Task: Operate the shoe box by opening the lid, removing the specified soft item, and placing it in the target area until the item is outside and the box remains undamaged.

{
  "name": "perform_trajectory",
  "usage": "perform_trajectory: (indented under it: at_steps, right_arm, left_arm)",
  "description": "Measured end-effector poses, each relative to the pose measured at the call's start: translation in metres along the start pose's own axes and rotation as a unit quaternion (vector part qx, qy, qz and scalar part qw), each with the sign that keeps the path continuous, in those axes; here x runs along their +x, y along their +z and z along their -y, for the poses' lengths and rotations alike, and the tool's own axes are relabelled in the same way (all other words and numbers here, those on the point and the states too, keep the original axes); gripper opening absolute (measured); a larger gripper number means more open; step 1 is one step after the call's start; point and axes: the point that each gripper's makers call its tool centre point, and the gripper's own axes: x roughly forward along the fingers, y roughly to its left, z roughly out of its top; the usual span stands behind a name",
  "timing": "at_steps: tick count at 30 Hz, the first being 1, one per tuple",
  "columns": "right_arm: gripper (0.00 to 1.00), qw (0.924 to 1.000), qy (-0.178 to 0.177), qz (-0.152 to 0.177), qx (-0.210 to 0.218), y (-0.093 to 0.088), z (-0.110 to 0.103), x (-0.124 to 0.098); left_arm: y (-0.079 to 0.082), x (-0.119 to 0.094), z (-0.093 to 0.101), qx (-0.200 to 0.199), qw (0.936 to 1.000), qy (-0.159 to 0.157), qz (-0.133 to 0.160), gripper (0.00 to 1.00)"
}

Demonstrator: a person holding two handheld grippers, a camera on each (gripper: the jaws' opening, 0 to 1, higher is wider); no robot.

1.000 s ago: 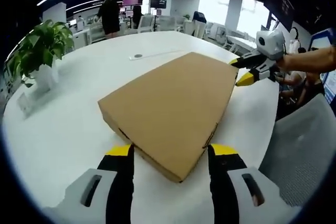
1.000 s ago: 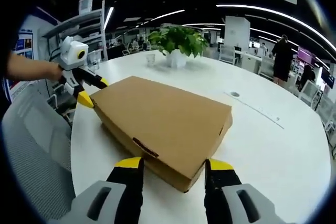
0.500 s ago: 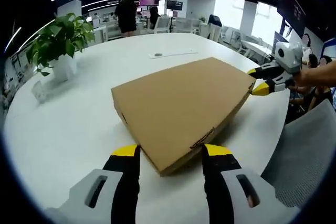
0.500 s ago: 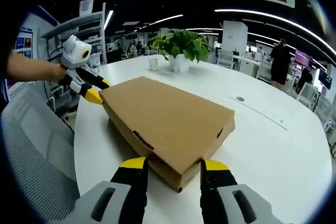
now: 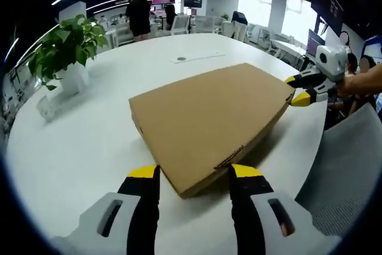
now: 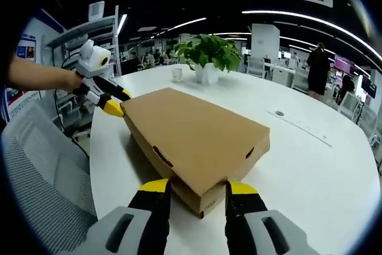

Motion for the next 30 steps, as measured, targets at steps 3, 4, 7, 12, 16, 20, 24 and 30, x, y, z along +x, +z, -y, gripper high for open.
perform_trajectory:
  at_steps: [3,4,7,12,16,20,24,30]
  right_arm:
    - [0.32,1.0000,0.001,0.001,0.002,0.002,-0.004,0.003]
    - [0.32,1.0000,0.002,0.001,0.002,0.003,-0.005,0.004]
    - [0.31,1.0000,0.005,0.001,0.001,0.004,-0.009,0.006]
    - [0.30,1.0000,0.008,0.002,0.001,0.006,-0.016,0.010]
    - [0.30,0.9999,0.009,0.006,0.002,0.008,-0.020,0.014]
    - [0.30,0.9999,0.010,0.011,0.008,0.010,-0.026,0.017]
    - [0.30,0.9998,0.013,0.015,0.010,0.013,-0.031,0.021]
    - [0.30,0.9996,0.016,0.018,0.013,0.016,-0.036,0.026]
  left_arm:
    - [-0.002,-0.003,-0.004,0.002,1.0000,-0.002,-0.001,0.47]
    - [-0.003,-0.003,-0.005,0.003,1.0000,-0.002,-0.001,0.47]
    - [-0.004,-0.006,-0.010,0.003,1.0000,-0.001,0.000,0.46]
    - [-0.006,-0.009,-0.017,0.004,1.0000,0.001,-0.004,0.46]
    - [-0.009,-0.013,-0.022,0.005,1.0000,0.002,-0.005,0.46]
    - [-0.011,-0.016,-0.027,0.004,0.9999,0.007,-0.007,0.46]
    - [-0.014,-0.019,-0.032,0.004,0.9999,0.008,-0.009,0.46]
    - [-0.017,-0.023,-0.039,0.003,0.9998,0.012,-0.013,0.46]
